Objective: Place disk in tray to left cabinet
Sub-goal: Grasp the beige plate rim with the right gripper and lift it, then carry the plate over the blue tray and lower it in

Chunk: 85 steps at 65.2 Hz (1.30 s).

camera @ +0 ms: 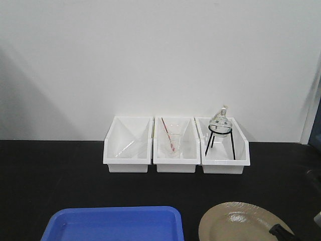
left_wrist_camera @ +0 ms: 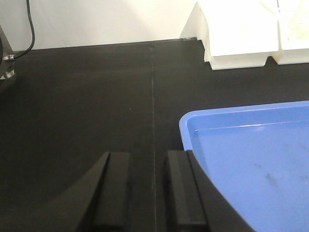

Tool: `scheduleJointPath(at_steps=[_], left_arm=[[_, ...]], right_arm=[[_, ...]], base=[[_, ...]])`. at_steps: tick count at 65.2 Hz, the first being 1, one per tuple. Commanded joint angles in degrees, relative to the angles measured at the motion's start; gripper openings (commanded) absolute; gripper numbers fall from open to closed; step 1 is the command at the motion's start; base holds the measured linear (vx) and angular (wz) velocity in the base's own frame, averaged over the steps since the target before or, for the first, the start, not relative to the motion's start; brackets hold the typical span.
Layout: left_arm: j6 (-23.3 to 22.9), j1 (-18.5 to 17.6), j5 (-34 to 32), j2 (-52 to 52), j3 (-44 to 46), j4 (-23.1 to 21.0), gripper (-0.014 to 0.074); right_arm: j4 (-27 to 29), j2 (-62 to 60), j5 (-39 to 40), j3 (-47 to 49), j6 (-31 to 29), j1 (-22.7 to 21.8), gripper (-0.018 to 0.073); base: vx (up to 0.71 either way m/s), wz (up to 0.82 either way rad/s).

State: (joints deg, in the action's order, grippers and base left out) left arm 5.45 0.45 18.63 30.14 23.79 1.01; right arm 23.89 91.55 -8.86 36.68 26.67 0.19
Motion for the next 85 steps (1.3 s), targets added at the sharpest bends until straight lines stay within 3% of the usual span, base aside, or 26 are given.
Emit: scheduleJointPath(at_steps=[1, 38, 50, 60, 85], left_arm=[[-0.22, -0.16, -4.5, 0.41, 1.87, -0.17, 0.0328], [-0.22, -0.16, -4.5, 0.41, 1.87, -0.17, 0.0328], [-0.22, -0.16, -4.5, 0.41, 1.87, -0.17, 0.0328], [-0.22, -0.16, -4.5, 0.41, 1.87, -0.17, 0.0328], [-0.22, -0.16, -4.5, 0.41, 1.87, -0.17, 0.0328]], right_arm=[[-0.97, -3.25, 0.37, 1.04, -1.92, -0.14, -0.0015], [-0.65, -21.05, 2.36, 1.04, -1.71, -0.14, -0.0005], [6.88, -21.5, 1.81, 3.65, -2.36, 0.38, -0.0005], [9.55, -19.72, 3.91, 9.61, -6.22, 7.25, -0.0004], [12.59, -4.28, 7.87, 22.97, -6.27, 27.2, -0.0004]], base=[[0.0, 0.0], [0.0, 0.0], [0.0, 0.0], [0.0, 0.0], [0.0, 0.0]])
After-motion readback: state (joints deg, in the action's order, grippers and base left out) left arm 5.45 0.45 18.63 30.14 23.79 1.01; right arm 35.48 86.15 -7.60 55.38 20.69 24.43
